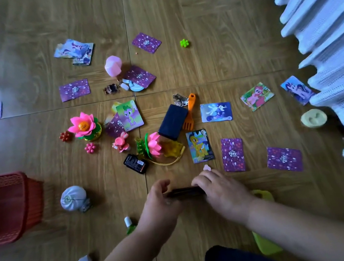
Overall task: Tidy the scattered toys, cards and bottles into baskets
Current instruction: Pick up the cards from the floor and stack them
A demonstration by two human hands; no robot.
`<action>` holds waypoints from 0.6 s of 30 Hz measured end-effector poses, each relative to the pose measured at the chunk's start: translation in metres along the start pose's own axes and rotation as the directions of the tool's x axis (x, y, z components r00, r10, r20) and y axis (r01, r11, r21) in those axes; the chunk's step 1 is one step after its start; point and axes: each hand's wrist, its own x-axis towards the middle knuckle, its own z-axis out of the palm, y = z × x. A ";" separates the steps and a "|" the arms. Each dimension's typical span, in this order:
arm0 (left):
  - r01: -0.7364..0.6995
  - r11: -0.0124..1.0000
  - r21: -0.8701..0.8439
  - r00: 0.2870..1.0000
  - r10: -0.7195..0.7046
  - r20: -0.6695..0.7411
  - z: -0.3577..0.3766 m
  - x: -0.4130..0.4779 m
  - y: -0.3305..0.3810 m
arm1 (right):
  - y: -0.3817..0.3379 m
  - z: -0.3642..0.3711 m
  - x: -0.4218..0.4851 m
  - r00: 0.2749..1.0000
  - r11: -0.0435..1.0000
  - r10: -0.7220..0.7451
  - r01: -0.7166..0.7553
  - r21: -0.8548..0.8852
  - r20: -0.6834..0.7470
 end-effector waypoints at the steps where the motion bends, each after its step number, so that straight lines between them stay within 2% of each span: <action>1: 0.025 0.997 -0.074 1.000 -0.024 0.011 -0.001 -0.002 0.002 | 0.001 -0.003 0.000 0.999 0.998 0.034 -0.032 0.046 -0.034; 4: -0.003 0.957 -0.290 1.000 0.008 0.016 -0.003 -0.007 0.017 | -0.007 -0.018 0.004 0.973 0.936 0.178 -0.121 0.330 -0.148; 6: -0.015 0.902 -0.432 0.999 0.033 0.034 0.001 -0.005 0.032 | -0.020 -0.032 0.009 0.978 0.899 0.150 -0.075 0.431 -0.143; 8: -0.052 0.856 -0.514 0.998 0.024 -0.061 0.004 0.001 0.043 | -0.030 -0.049 0.015 0.996 0.835 0.082 -0.078 0.545 0.016; 9: -0.076 0.856 -0.512 0.991 0.010 -0.131 0.003 0.006 0.047 | -0.029 -0.060 0.019 0.990 0.783 0.085 -0.137 0.606 0.115; 11: -0.094 0.869 -0.486 0.982 0.001 -0.187 -0.005 0.010 0.051 | -0.015 -0.078 0.028 0.953 0.679 0.224 -0.301 0.669 0.202; 12: -0.091 0.878 -0.471 0.983 0.004 -0.183 -0.009 0.010 0.053 | -0.004 -0.083 0.035 0.911 0.689 0.369 -0.403 0.603 0.186; 13: -0.080 0.886 -0.456 0.984 -0.001 -0.176 -0.012 0.010 0.054 | 0.007 -0.084 0.044 0.848 0.757 0.513 -0.522 0.393 0.136; 14: -0.069 0.896 -0.439 0.986 -0.006 -0.167 -0.014 0.008 0.057 | 0.014 -0.082 0.052 0.794 0.786 0.603 -0.607 0.113 0.074; 15: -0.060 0.903 -0.427 0.987 -0.012 -0.163 -0.015 0.008 0.058 | 0.016 -0.078 0.060 0.776 0.775 0.630 -0.625 -0.092 0.038; 16: -0.053 0.907 -0.418 0.987 -0.016 -0.161 -0.014 0.008 0.058 | 0.016 -0.071 0.068 0.785 0.773 0.619 -0.604 -0.192 0.024; 18: -0.052 0.908 -0.417 0.987 -0.018 -0.162 -0.013 0.010 0.059 | 0.013 -0.059 0.084 0.821 0.804 0.570 -0.556 -0.212 0.008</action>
